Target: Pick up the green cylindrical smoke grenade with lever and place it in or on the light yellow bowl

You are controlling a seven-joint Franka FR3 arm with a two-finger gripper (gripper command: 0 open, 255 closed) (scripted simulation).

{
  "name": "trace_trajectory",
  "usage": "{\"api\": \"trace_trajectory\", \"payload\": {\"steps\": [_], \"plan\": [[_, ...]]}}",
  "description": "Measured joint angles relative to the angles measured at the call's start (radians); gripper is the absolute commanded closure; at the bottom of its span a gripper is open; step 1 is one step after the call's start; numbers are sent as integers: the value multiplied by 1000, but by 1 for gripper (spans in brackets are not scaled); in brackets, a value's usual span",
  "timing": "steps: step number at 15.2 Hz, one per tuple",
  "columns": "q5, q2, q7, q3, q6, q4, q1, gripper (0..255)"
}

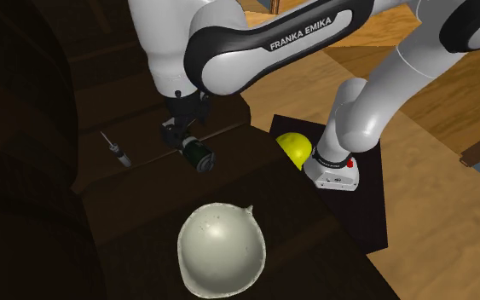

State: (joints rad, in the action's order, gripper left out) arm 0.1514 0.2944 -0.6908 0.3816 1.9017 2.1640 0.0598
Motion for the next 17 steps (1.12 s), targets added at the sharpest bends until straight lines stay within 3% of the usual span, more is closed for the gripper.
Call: {"api": "trace_trajectory", "payload": {"steps": [8, 14, 15, 17], "plan": [[-3, -47, -28, 24, 101, 54, 4, 0], [-3, -51, -29, 26, 112, 60, 5, 0], [-3, -51, -29, 26, 112, 60, 5, 255], [-3, -51, -29, 26, 112, 60, 5, 255]]}}
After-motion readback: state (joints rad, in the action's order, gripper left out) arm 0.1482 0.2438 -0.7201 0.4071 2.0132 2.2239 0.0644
